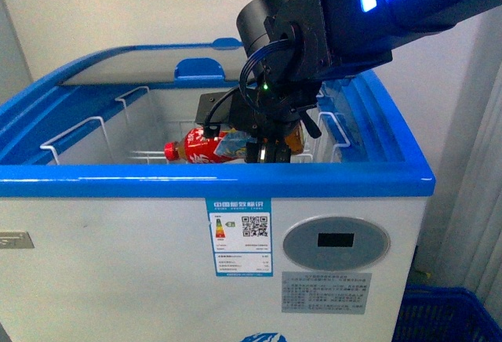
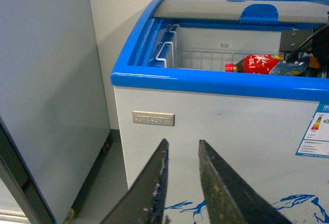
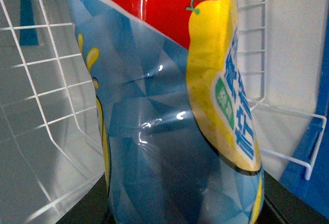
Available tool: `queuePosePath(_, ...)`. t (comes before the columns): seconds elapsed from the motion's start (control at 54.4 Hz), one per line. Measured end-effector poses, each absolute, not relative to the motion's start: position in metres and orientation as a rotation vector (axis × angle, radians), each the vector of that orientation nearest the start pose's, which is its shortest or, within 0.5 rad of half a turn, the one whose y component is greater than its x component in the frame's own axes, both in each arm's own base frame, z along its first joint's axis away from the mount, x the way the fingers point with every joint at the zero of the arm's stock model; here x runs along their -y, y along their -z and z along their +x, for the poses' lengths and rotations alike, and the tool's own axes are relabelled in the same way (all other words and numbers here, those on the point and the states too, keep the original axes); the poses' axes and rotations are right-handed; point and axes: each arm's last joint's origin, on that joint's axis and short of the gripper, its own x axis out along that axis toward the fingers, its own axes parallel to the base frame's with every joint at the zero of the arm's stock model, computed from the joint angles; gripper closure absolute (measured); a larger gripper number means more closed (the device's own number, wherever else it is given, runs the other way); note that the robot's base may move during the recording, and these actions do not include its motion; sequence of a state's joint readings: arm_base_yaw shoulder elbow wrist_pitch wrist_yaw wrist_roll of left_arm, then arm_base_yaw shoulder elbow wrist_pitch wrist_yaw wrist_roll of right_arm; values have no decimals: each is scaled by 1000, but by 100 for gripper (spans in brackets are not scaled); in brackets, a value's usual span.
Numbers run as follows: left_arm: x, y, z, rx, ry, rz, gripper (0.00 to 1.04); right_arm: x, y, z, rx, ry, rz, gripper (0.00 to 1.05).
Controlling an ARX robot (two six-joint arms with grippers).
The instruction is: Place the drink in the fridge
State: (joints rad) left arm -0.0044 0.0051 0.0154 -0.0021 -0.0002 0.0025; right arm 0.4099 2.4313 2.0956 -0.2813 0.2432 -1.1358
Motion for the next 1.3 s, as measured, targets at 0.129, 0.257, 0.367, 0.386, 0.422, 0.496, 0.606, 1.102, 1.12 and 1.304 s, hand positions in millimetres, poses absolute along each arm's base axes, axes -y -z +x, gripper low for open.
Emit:
queuePosePath(0.129,0,-168,97,8,4,2,58,-214,-182,509,-423,-473,-1296,60)
queuePosePath(0.257,0,-168,97,8,4,2,35,-215,-174,508,-420,-479,-1296,60)
queuePosePath(0.367,0,-168,97,8,5,2,14,-216,-167,505,-423,-525,-1299,44)
queuePosePath(0.386,0,-168,97,8,5,2,10,-217,-166,505,-421,-529,-1299,41)
queuePosePath(0.422,0,-168,97,8,5,2,7,-217,-166,505,-418,-537,-1298,32)
queuePosePath(0.496,0,-168,97,8,4,2,9,-217,-166,505,-409,-547,-1297,22)
queuePosePath(0.606,0,-168,97,8,4,2,8,-217,-177,504,-378,-553,-1285,6)
queuePosePath(1.102,0,-168,97,8,5,2,8,-173,-320,465,-163,-409,-1124,8)
queuePosePath(1.12,0,-168,97,8,4,2,8,-168,-325,464,-160,-378,-1103,8)
queuePosePath(1.304,0,-168,97,8,4,2,8,-108,-371,428,-157,-97,-802,8)
